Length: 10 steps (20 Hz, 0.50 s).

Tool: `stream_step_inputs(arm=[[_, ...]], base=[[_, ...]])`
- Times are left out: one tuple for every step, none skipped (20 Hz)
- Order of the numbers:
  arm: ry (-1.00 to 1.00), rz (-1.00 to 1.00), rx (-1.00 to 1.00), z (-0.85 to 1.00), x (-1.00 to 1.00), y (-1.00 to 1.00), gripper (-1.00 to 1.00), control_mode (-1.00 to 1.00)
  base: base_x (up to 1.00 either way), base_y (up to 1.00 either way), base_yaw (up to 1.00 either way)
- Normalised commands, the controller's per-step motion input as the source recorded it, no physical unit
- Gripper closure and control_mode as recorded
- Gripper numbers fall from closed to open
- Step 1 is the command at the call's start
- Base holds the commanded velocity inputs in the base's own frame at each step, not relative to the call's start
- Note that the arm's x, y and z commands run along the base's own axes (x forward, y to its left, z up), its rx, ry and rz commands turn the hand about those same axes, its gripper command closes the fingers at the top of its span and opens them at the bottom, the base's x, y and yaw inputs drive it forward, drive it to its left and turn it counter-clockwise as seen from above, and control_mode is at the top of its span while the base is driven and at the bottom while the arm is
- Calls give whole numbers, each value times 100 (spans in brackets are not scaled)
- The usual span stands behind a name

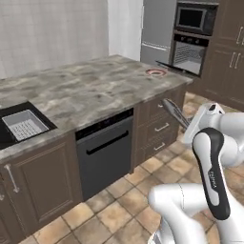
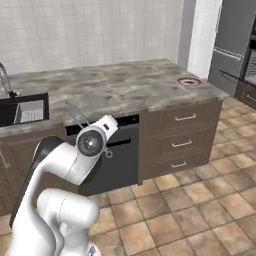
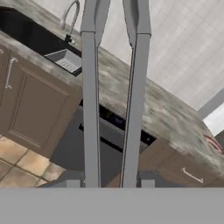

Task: Pick up the tongs from the counter and place them near the plate next to the oven.

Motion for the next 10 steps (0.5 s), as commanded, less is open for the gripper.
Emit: stream_step_inputs(arm=[[0,0,0,0,0,0,100,100],[0,0,0,0,0,0,100,100],[0,0,0,0,0,0,100,100],[0,0,0,0,0,0,100,100],[0,0,0,0,0,0,100,100],[0,0,0,0,0,0,100,100],[0,0,0,0,0,0,100,100],[0,0,0,0,0,0,100,100],[0,0,0,0,0,0,100,100],[0,0,0,0,0,0,100,100]], base=[[100,-20,43],[100,-26,41],[100,-34,39],[100,-44,36],[100,-50,32],[100,-56,27],[100,-61,22],[100,-68,7],[100,-69,2],[100,-72,0]])
